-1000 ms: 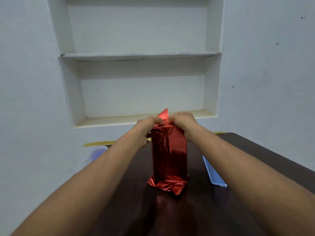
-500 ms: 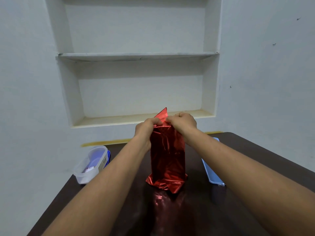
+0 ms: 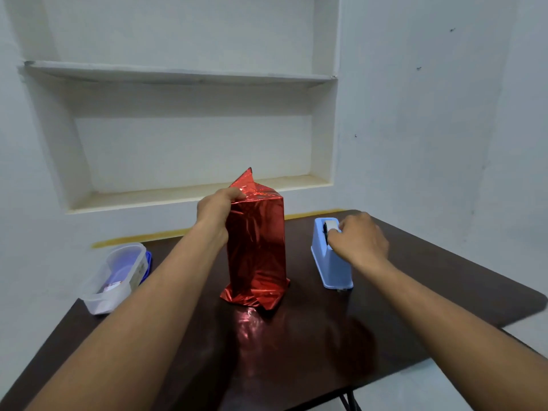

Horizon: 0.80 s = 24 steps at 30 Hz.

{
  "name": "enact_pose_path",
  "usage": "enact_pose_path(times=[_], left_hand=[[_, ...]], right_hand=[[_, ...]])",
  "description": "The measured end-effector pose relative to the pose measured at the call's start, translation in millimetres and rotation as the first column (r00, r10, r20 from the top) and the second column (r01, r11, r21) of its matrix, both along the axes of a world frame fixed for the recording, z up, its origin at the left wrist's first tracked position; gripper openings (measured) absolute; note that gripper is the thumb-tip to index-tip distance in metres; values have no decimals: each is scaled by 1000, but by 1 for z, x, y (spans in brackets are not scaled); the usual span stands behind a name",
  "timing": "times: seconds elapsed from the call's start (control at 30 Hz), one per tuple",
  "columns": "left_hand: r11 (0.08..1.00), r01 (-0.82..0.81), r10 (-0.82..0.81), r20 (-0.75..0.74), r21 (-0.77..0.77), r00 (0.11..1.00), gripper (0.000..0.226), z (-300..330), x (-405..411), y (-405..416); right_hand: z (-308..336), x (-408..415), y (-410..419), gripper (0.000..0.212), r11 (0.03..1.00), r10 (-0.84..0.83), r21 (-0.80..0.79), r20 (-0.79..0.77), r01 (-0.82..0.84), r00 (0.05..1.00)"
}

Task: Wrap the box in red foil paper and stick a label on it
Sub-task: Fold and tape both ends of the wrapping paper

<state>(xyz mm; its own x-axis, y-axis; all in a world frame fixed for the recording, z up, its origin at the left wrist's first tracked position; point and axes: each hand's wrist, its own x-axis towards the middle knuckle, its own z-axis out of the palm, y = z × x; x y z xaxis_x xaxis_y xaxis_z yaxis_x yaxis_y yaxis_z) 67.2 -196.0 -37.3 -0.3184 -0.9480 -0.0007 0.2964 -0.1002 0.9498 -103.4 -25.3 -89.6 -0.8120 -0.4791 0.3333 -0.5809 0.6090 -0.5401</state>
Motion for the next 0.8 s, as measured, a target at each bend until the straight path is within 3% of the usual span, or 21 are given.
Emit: enact_pose_path(times=[0.07,0.13,0.17,0.23,0.33,0.5,0.7,0.8], left_hand=[[1000,-5,5,-2,-11,1000,21,-1,0,-1],[1000,-1,1,-2,-19,1000,23,-2,0,-1],[1000,-3,3,-3,-23,1000,22,-2,0,-1],[1000,-5,5,0,-30,1000,18,-2,0,0],[999,-5,5,-2,-35,1000,17,-2,0,1],[999,0,0,0,-41,1000,15,-2,1,1],[999,5,-5,4,-37,1000,21,-2,2,2],[999,20,-20,-4,-42,1000,29,-3,2,3]], right_hand=[[-2,-10,4,32,997,-22,80,230,4,973],[-4,-14,2,49,998,52,-65,595,-17,802],[-6,-16,-1,60,993,90,-119,681,-11,726],[-9,-19,-6,72,989,111,-151,699,-6,706],[-9,-22,-11,72,987,131,-156,675,-33,726],[-3,-28,-6,78,986,162,-140,730,-86,664],[8,-42,-7,66,978,201,-206,869,-39,453],[14,-39,-14,49,978,190,-208,881,-7,433]])
